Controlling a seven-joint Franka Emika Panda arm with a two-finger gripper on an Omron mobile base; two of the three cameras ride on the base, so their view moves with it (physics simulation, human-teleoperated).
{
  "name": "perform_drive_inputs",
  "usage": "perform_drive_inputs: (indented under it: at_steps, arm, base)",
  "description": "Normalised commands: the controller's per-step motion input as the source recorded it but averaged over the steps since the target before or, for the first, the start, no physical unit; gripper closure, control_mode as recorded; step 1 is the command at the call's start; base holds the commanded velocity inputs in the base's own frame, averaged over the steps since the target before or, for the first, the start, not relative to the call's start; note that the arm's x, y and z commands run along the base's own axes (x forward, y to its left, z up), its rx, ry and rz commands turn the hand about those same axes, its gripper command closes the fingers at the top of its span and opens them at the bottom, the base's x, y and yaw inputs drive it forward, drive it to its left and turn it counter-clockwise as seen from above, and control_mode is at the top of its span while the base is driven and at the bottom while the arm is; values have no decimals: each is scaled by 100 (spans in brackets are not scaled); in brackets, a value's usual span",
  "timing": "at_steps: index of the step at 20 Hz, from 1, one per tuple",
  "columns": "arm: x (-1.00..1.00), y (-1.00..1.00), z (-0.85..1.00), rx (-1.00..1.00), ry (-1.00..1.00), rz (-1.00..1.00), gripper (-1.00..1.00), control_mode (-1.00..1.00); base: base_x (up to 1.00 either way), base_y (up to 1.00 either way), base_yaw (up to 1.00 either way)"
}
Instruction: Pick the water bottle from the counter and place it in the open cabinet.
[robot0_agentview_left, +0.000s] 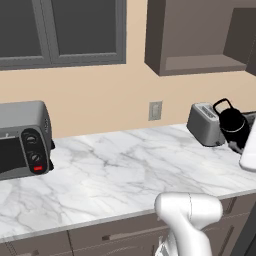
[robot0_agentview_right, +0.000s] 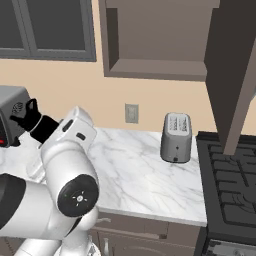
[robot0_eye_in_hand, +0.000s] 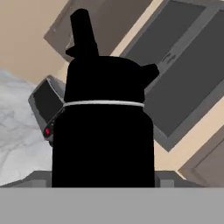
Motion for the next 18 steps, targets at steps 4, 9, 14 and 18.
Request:
perform_drive_inputs:
  at_steps: [4,9,14,18]
  arm:
    - [14,3,-19,30,18,-21,100,-100]
    - [14,0,-33,41,12,-21,100,-100]
    - [7,0,-20,44,0,-23,100,-100]
    - [7,0,-1,32,-5,-29,100,-100]
  base:
    - [0,0,0]
    - [0,0,0]
    - [0,0,0]
    - [0,0,0]
